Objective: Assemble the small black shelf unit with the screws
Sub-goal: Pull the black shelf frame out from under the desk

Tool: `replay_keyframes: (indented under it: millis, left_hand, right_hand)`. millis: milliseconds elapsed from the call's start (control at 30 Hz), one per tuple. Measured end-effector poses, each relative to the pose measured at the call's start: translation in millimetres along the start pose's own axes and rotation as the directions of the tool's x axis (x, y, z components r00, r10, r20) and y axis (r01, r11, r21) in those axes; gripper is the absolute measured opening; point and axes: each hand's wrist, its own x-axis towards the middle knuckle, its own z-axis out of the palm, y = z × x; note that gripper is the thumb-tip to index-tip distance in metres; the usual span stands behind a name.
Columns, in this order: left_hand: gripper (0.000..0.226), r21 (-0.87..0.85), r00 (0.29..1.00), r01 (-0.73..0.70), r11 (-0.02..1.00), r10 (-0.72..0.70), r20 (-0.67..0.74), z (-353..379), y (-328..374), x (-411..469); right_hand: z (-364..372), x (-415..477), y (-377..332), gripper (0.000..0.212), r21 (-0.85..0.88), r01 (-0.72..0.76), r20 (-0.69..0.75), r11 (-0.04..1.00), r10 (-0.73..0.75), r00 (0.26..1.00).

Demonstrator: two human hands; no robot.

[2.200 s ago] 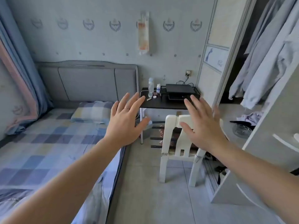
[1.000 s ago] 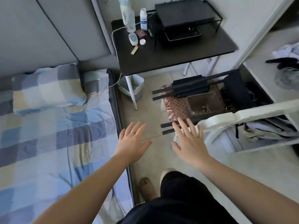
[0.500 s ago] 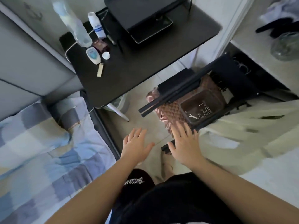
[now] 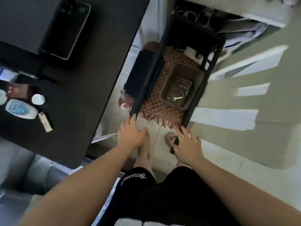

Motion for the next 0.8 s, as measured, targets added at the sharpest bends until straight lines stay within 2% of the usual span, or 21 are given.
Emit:
replay_keyframes:
  millis: [100, 200, 233, 300, 367, 400, 467, 567, 667, 800]
  left_hand:
    - [0.088, 0.054, 0.998, -0.059, 0.997, 0.06, -0.013, -2.8, -14.0, 35.9]
    - [0.093, -0.066, 0.998, -0.056, 0.996, 0.056, 0.01, 2.7, -26.9, 64.1]
    - [0.093, -0.129, 0.998, -0.039, 0.991, 0.044, 0.034, 5.8, -30.2, 71.5]
    - [0.088, -0.271, 0.993, 0.048, 0.961, -0.016, 0.119, 11.4, -35.8, 83.8]
    - [0.079, -0.352, 0.982, 0.12, 0.928, -0.059, 0.179, 17.2, -42.1, 91.9]
    - [0.072, -0.356, 0.98, 0.136, 0.925, -0.073, 0.183, 19.7, -45.5, 95.3]
    - [0.056, -0.343, 0.977, 0.165, 0.925, -0.108, 0.181, 22.8, -51.5, 103.1]
    - [0.039, -0.372, 0.961, 0.232, 0.899, -0.151, 0.233, 17.6, -54.0, 109.5]
    - [0.034, -0.477, 0.937, 0.302, 0.826, -0.163, 0.31, 4.8, -50.3, 105.5]
    - [0.036, -0.545, 0.943, 0.271, 0.793, -0.106, 0.314, -13.9, -37.4, 91.9]
  right_hand:
    - [23.3, 10.7, -10.4, 0.07, 0.149, -0.187, 0.04, 0.971, 0.183, 0.982]
    - [41.8, 22.3, -20.3, 0.077, 0.42, -0.326, 0.06, 0.847, 0.333, 0.941]
    - [46.2, 26.3, -23.8, 0.08, 0.535, -0.359, 0.061, 0.764, 0.389, 0.919]
    - [50.4, 35.9, -29.8, 0.085, 0.748, -0.421, 0.145, 0.514, 0.491, 0.859]
    - [52.1, 44.7, -34.4, 0.08, 0.864, -0.451, 0.291, 0.222, 0.51, 0.809]
    - [52.2, 48.3, -35.4, 0.073, 0.878, -0.462, 0.345, 0.128, 0.501, 0.794]
    - [51.0, 52.0, -35.2, 0.058, 0.875, -0.48, 0.39, 0.057, 0.503, 0.771]
    - [47.1, 52.1, -30.0, 0.046, 0.883, -0.47, 0.391, 0.015, 0.531, 0.752]
    - [35.6, 43.7, -23.5, 0.025, 0.901, -0.432, 0.371, -0.022, 0.555, 0.745]
    - [12.0, 28.4, -25.0, 0.014, 0.931, -0.325, 0.362, -0.166, 0.538, 0.762]
